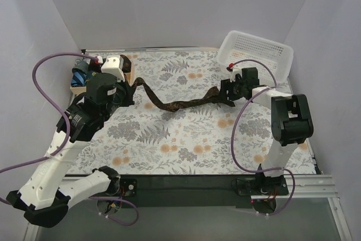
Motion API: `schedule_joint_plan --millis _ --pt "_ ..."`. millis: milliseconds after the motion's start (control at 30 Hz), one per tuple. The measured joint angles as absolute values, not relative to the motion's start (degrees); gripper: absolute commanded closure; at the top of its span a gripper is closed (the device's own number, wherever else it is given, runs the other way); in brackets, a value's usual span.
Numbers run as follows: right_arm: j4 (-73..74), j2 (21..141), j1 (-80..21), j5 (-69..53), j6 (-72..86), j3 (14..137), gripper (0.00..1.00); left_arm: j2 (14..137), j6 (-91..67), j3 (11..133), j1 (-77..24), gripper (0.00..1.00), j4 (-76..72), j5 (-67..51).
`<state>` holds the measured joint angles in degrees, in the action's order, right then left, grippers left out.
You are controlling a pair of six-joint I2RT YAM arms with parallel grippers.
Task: Roll the ties
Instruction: Flatten the tie
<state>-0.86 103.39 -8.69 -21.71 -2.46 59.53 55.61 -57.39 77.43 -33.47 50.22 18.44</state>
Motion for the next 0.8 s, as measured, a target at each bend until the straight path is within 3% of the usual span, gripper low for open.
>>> schedule_joint_plan --millis 167,400,467,667,700,800 --pt "-2.7 106.8 -8.7 -24.2 -1.6 61.4 0.46 55.5 -57.2 77.2 -33.5 1.00 50.6 19.2" --pt "-3.5 108.3 -8.7 -25.4 -0.9 62.0 0.87 53.4 -55.8 72.5 -33.5 0.98 49.6 23.2" --pt "-3.2 108.0 -8.5 -24.8 -0.4 62.0 0.88 51.9 -55.2 68.4 -33.5 0.84 47.6 25.7" --pt "4.4 101.6 -6.0 -20.7 0.6 62.2 0.87 49.3 -55.3 54.0 -32.5 0.64 40.8 33.0" --pt "6.4 100.2 -5.6 -19.7 0.8 62.5 0.84 49.3 -55.9 51.3 -32.1 0.50 39.6 34.3" --pt "11.4 96.9 -4.5 -17.0 1.4 64.2 0.75 49.0 -57.4 47.6 -30.4 0.27 37.2 36.1"
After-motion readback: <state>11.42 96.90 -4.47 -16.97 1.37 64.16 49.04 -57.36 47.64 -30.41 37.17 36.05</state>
